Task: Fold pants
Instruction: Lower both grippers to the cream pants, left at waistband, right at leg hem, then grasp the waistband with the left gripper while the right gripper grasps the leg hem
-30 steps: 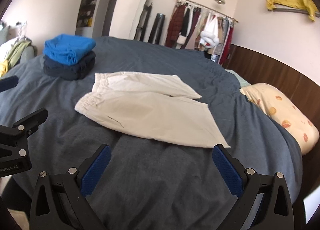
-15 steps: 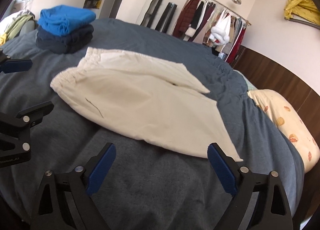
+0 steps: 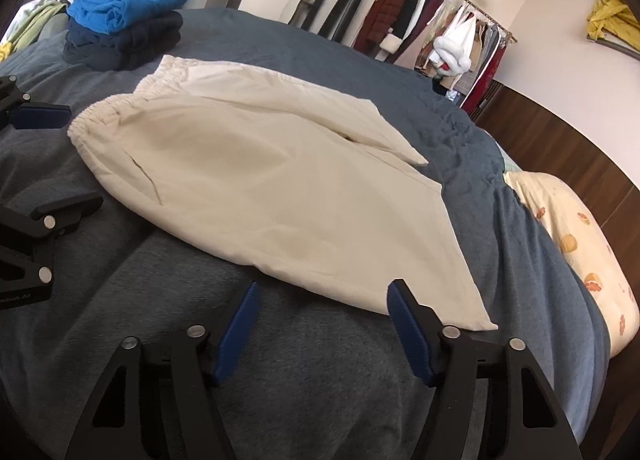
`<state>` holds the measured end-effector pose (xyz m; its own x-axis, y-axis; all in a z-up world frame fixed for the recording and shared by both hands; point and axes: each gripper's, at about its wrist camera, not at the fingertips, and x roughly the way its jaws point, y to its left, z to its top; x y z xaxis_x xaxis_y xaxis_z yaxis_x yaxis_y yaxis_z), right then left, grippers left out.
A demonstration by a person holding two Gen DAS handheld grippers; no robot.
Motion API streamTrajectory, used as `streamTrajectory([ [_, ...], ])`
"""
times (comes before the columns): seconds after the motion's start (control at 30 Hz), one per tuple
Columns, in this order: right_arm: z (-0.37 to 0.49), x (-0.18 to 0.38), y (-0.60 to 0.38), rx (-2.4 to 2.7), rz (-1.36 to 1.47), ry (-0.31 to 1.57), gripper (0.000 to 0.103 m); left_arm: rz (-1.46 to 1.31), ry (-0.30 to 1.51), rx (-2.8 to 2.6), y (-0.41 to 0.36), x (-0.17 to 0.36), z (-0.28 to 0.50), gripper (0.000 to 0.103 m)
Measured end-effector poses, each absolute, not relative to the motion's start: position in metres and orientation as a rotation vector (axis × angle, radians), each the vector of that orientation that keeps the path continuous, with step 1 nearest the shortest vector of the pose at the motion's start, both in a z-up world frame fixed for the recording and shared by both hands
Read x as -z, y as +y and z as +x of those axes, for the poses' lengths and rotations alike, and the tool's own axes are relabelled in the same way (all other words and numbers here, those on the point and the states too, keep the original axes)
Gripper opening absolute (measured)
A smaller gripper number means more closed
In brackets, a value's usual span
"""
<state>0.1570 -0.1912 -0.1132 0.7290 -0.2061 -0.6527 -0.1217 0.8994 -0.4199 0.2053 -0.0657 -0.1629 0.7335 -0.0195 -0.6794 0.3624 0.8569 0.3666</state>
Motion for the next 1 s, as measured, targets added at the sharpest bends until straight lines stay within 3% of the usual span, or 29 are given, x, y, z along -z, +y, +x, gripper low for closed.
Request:
streamTrajectory([
  [0.1,0.16,0.115,-0.194,0.044,-0.457,0.763,0.061,0.517,0.726,0.218,-0.068,0.164,0.21,0.075],
  [0.23,0.164,0.116,-0.197,0.041,-0.45,0.769,0.054,0.505,0.75,0.215,-0.067,0.165,0.218,0.056],
  [0.43,0.169,0.115,-0.201,0.027,-0.44,0.772,0.041,0.523,0.751,0.21,-0.068,0.167,0.221,0.041],
  [0.57,0.17,0.115,-0.205,0.021,-0.43,0.772,0.026,0.521,0.757,0.223,-0.068,0.166,0.224,0.029],
  [0.63,0.171,0.115,-0.207,0.013,-0.421,0.781,0.021,0.504,0.769,0.24,-0.067,0.166,0.226,0.017],
  [0.73,0.174,0.113,-0.206,0.004,-0.421,0.79,0.012,0.495,0.786,0.239,-0.067,0.167,0.23,0.011],
  [1.0,0.189,0.095,-0.202,-0.025,-0.467,0.886,0.006,0.484,0.894,0.257,-0.067,0.15,0.243,0.005],
])
